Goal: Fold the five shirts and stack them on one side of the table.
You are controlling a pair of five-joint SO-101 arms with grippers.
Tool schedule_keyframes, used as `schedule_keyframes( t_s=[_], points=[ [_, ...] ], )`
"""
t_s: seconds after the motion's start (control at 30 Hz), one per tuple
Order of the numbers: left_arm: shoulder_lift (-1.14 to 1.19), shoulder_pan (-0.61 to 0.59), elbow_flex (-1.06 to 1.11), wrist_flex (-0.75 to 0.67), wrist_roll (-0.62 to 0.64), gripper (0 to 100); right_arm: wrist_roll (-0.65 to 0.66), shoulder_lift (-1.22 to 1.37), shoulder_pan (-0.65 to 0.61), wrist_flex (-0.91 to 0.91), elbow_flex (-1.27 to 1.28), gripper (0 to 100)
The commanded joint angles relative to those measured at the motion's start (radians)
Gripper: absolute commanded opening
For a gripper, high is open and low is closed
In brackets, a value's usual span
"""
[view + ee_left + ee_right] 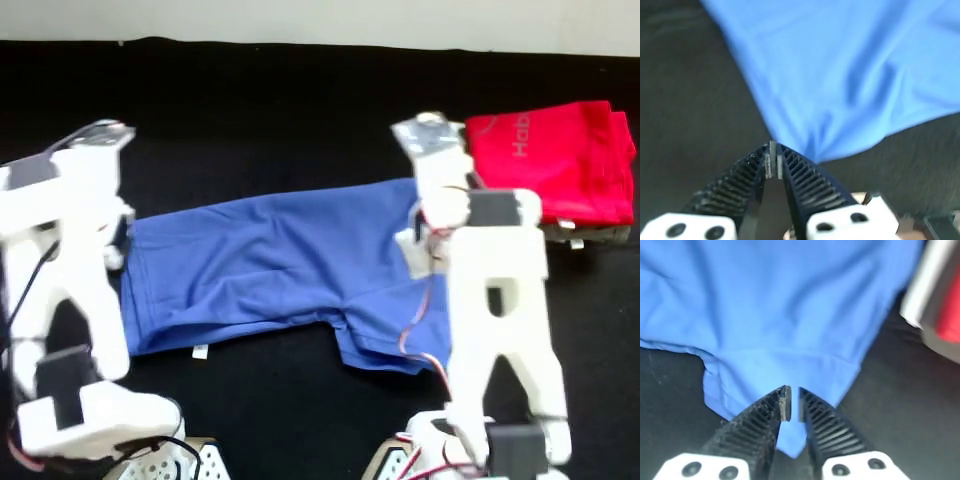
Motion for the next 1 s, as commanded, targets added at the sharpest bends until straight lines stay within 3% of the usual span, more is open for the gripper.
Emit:
schedule_keyframes(
  t_s=[0.0, 0.13, 0.23, 0.53, 0.63, 0.8, 0.97],
  points=[
    [0.120, 0.081, -0.025, -0.109, 0.092, 1, -0.048, 0.128, -0.074, -0.116, -0.056, 0.5],
    [0.303, 0.081, -0.071, -0.236, 0.124, 1, -0.055, 0.302, -0.082, -0.263, -0.056, 0.5],
    [0.427, 0.051, -0.200, -0.253, 0.123, 1, -0.052, 0.426, -0.081, -0.355, -0.056, 0.5],
    [0.875, -0.047, -0.905, -0.169, 0.120, 1, -0.051, 0.717, -0.081, -0.650, -0.174, 0.5],
    [1.021, -0.048, -1.182, -0.051, 0.120, 1, -0.051, 0.805, -0.081, -0.619, -0.315, 0.5],
    [1.193, -0.047, -1.592, 0.140, 0.118, 1, -0.052, 0.878, -0.090, -0.407, -0.573, 0.5],
    [1.233, -0.042, -1.774, 0.292, 0.120, 1, -0.052, 0.886, -0.094, -0.179, -0.771, 0.5]
  ],
)
